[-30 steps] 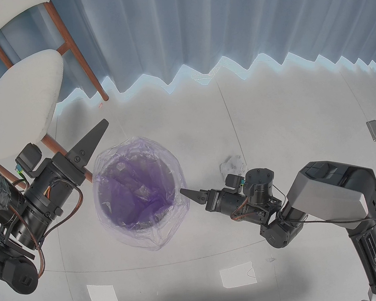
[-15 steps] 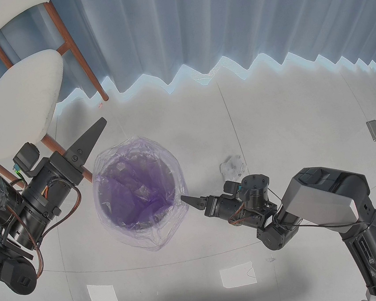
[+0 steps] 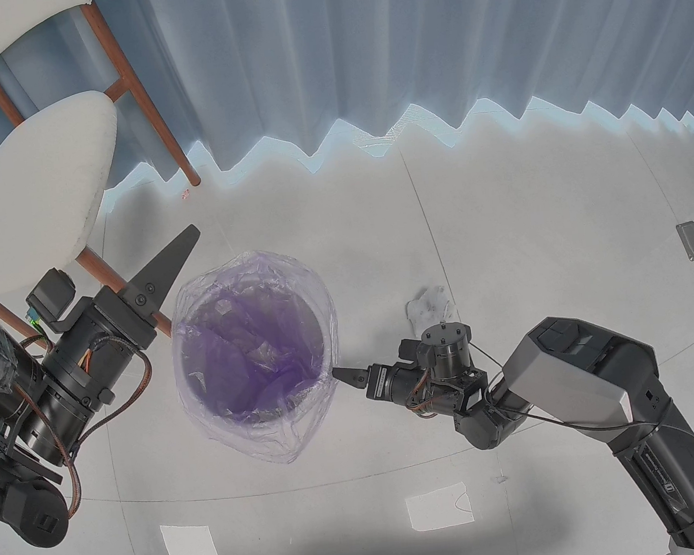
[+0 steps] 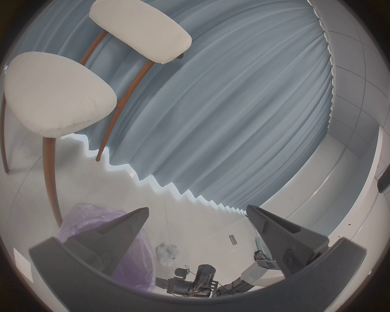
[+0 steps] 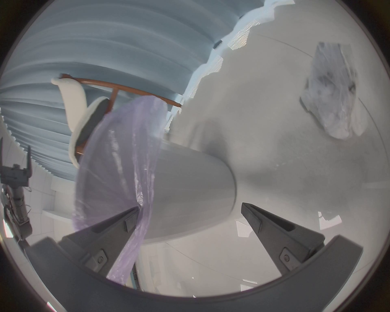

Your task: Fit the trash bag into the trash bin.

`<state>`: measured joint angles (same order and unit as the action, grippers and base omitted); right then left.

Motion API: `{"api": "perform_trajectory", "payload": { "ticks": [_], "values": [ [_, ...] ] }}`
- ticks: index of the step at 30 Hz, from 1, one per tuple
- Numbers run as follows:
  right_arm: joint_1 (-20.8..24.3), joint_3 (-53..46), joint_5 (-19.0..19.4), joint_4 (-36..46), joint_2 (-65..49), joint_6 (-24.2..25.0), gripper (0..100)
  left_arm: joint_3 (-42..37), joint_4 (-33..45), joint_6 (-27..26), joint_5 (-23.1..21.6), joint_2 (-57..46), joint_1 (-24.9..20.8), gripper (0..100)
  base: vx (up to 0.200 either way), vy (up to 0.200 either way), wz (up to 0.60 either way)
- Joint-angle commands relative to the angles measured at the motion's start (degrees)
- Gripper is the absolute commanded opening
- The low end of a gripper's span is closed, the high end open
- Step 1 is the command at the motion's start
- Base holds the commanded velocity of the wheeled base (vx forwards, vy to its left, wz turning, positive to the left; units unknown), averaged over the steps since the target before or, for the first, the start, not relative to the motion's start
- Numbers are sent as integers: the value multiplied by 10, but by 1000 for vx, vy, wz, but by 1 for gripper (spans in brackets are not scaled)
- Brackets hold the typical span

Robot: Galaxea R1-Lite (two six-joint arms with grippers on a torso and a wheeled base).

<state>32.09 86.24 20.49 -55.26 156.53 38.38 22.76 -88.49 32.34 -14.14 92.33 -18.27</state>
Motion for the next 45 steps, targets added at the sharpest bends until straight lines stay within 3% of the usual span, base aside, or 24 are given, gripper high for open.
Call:
{"api": "perform_trajectory", "payload": {
  "ticks": [1,5,14,19,21,25,29,31,33,34,35,40,41,42,45],
  "values": [
    [-19,98,-27,116,19,2,100,-3,0,0,0,3,0,100,0,0,0],
    [-24,157,-75,178,36,1,100,-6,0,0,0,3,-4,100,0,0,0],
    [-34,191,-125,263,48,2,100,-6,0,-6,0,2,-7,100,0,0,0],
    [-42,180,-157,287,30,49,100,-6,0,-9,1,1,-7,100,0,0,0],
    [-44,84,-162,276,-47,102,100,-3,0,-7,1,2,-7,100,0,0,0],
    [-45,-118,-120,188,-185,140,100,2,1,-6,-1,6,-14,100,0,0,0],
    [-40,-331,-100,12,-273,113,100,-7,2,-2,-1,28,-32,100,0,0,0],
    [-40,-377,-98,-44,-280,89,100,-11,1,-2,0,40,-38,100,0,0,0],
    [-45,-485,-80,-214,-270,43,100,-18,0,-2,1,80,-42,100,0,0,0],
    [-45,-485,-80,-214,-270,43,100,-18,0,-2,1,80,-42,100,0,0,0],
    [-46,-549,-64,-332,-248,45,100,-18,0,-1,1,109,-45,100,0,0,0],
    [-43,-584,-48,-341,-241,57,100,-22,0,56,1,142,-50,100,0,0,0],
    [-43,-589,-47,-347,-235,58,100,-25,0,105,-1,146,-48,100,0,0,0],
    [-44,-592,-47,-347,-232,59,100,-25,0,119,-2,151,-45,100,0,0,0],
    [-47,-593,-47,-347,-218,59,100,-24,-1,127,-2,189,-40,100,0,0,0]
  ]
}}
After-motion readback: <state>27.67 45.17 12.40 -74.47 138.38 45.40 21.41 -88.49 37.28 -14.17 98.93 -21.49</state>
